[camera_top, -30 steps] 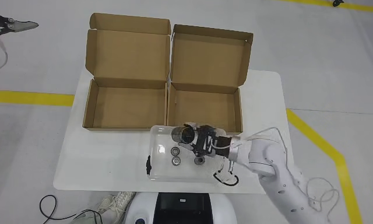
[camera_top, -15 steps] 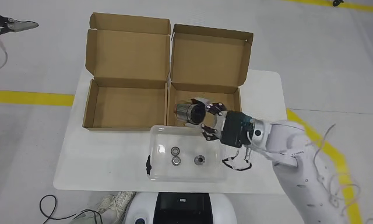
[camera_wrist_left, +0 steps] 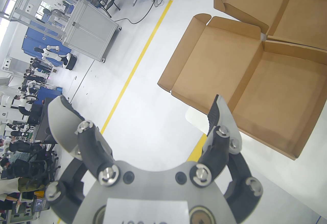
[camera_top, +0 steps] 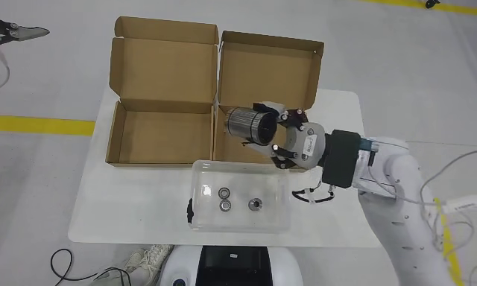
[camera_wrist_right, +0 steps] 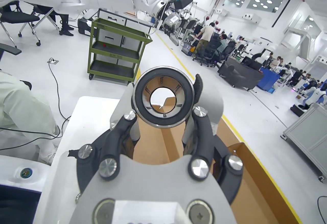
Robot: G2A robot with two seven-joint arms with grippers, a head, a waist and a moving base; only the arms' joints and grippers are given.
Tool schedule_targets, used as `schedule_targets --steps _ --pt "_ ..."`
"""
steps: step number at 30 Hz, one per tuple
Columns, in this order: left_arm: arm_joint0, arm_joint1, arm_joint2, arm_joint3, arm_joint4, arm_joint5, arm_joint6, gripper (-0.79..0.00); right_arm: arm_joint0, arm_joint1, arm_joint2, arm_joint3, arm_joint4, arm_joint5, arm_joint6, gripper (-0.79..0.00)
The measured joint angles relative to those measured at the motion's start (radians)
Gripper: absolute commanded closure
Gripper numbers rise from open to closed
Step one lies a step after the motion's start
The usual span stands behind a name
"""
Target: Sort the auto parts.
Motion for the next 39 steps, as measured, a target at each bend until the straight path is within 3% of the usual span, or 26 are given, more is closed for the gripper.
schedule_targets --steps 11,25,39 --pt "0.000 0.000 0.000 0.000 0.000 0.000 0.000 -0.785 0.033 -0.003 -0.011 0.023 -0.033 0.005 -0.047 0.000" --pt "0.000 0.000 0.000 0.000 0.000 0.000 0.000 -0.785 -0.051 0.005 0.011 0.060 -0.106 -0.002 -0.148 0.000" --pt "0.000 0.000 0.000 0.000 0.000 0.000 0.000 -0.785 -0.072 -0.001 -0.079 0.142 -0.099 0.093 0.028 0.000"
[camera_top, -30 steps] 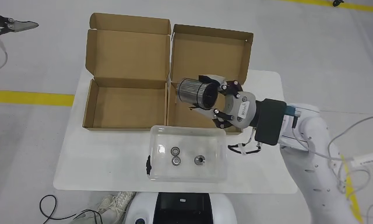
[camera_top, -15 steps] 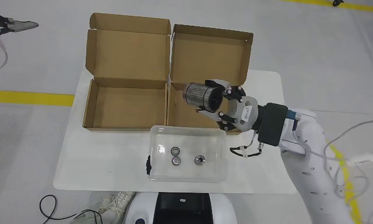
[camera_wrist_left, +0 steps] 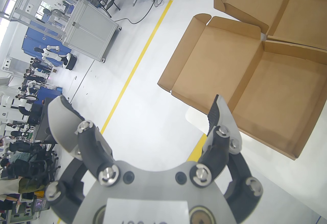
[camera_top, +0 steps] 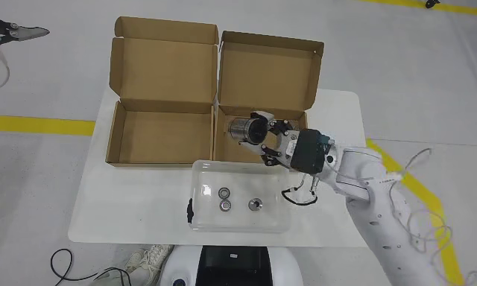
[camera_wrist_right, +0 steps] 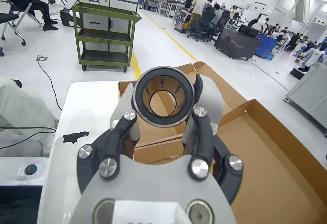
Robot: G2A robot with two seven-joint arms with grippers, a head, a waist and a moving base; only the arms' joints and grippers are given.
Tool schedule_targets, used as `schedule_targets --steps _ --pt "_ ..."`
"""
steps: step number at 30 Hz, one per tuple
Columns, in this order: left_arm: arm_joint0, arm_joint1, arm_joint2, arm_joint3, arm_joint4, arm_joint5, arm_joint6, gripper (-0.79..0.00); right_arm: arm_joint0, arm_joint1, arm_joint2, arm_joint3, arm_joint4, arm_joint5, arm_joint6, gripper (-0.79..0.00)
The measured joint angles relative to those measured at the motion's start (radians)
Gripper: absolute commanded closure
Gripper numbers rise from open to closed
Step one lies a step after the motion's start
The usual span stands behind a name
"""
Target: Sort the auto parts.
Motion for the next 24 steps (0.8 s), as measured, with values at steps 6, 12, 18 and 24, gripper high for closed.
schedule_targets --steps 6,12,18,24 --pt "0.000 0.000 0.000 0.000 0.000 0.000 0.000 -0.785 0.033 -0.006 -0.054 0.076 0.049 0.006 0.105 0.000" --pt "0.000 0.000 0.000 0.000 0.000 0.000 0.000 -0.785 0.067 -0.015 -0.104 0.175 0.078 0.024 0.177 0.000" --pt "0.000 0.000 0.000 0.000 0.000 0.000 0.000 -0.785 0.088 -0.024 -0.142 0.271 0.088 0.041 0.184 0.000" --pt "0.000 0.000 0.000 0.000 0.000 0.000 0.000 -0.785 0.114 -0.035 -0.179 0.331 0.073 0.084 0.200 0.000"
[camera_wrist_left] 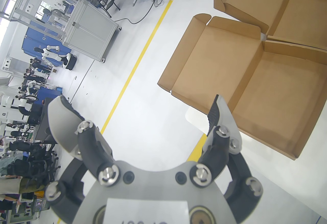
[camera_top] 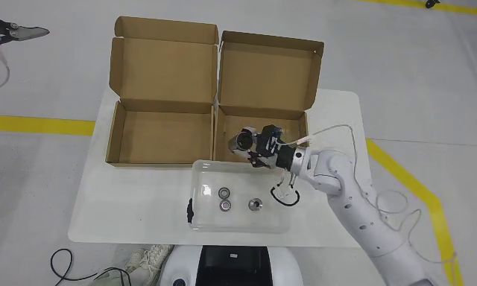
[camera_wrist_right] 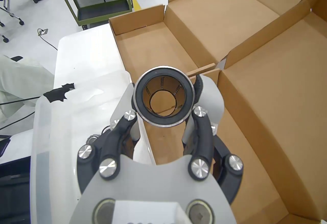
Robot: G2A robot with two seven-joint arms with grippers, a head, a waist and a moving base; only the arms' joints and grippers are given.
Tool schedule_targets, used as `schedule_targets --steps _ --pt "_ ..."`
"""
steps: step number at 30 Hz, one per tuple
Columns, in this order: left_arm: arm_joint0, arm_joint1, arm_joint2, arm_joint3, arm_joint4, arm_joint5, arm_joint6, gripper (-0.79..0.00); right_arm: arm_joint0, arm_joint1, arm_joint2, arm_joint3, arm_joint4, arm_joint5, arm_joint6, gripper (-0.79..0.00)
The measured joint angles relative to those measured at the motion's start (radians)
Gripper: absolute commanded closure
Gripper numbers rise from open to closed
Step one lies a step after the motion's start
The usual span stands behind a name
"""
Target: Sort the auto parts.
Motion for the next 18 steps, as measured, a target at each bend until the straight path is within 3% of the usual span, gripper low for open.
schedule_targets --steps 18 --pt "0.000 0.000 0.000 0.000 0.000 0.000 0.000 -0.785 0.151 -0.059 -0.118 0.183 0.047 0.193 0.174 0.000"
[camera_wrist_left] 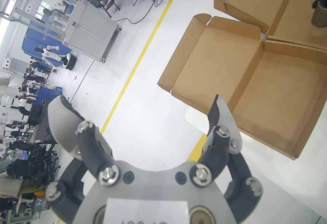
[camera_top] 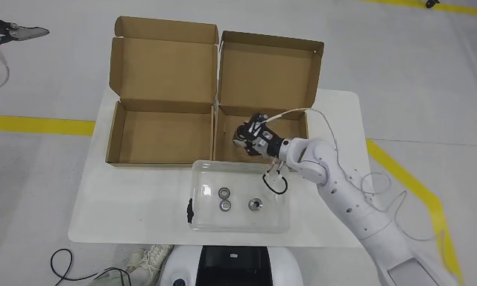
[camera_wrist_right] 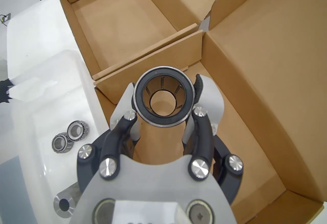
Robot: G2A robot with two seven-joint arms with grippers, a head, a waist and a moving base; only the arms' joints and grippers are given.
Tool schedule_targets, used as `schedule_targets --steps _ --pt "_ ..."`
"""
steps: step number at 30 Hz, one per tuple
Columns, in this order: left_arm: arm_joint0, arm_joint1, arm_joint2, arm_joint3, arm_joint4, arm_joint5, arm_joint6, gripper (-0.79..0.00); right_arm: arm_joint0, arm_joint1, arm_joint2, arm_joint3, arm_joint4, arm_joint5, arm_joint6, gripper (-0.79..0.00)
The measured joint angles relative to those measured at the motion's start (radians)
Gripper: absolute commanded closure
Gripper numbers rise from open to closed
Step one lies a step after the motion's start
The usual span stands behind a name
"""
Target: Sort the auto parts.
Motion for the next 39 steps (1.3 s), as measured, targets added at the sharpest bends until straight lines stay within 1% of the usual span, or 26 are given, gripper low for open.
schedule_targets --steps 9,15,18,20,22,24,25,27,30,33,37,39 --pt "0.000 0.000 0.000 0.000 0.000 0.000 0.000 -0.785 0.083 -0.040 -0.057 0.140 0.056 0.033 0.026 0.000" --pt "0.000 0.000 0.000 0.000 0.000 0.000 0.000 -0.785 0.118 -0.065 -0.095 0.202 0.062 0.054 0.049 0.000" --pt "0.000 0.000 0.000 0.000 0.000 0.000 0.000 -0.785 0.129 -0.074 -0.106 0.225 0.060 0.069 0.060 -0.043" --pt "0.000 0.000 0.000 0.000 0.000 0.000 0.000 -0.785 0.135 -0.078 -0.111 0.238 0.056 0.075 0.065 -0.055" --pt "0.000 0.000 0.000 0.000 0.000 0.000 0.000 -0.785 0.140 -0.083 -0.116 0.252 0.054 0.080 0.067 -0.089" --pt "0.000 0.000 0.000 0.000 0.000 0.000 0.000 -0.785 0.144 -0.088 -0.120 0.263 0.052 0.081 0.062 -0.160" --pt "0.000 0.000 0.000 0.000 0.000 0.000 0.000 -0.785 0.144 -0.090 -0.121 0.267 0.052 0.081 0.059 -0.231" --pt "0.000 0.000 0.000 0.000 0.000 0.000 0.000 -0.785 0.146 -0.093 -0.123 0.274 0.050 0.080 0.053 -0.286" --pt "0.000 0.000 0.000 0.000 0.000 0.000 0.000 -0.785 0.147 -0.097 -0.125 0.281 0.044 0.078 0.051 -0.342" --pt "0.000 0.000 0.000 0.000 0.000 0.000 0.000 -0.785 0.147 -0.099 -0.123 0.280 0.036 0.075 0.045 -0.379" --pt "0.000 0.000 0.000 0.000 0.000 0.000 0.000 -0.785 0.136 -0.096 -0.112 0.264 0.021 0.073 0.044 -0.397" --pt "0.000 0.000 0.000 0.000 0.000 0.000 0.000 -0.785 0.127 -0.092 -0.103 0.251 0.013 0.072 0.046 -0.428"
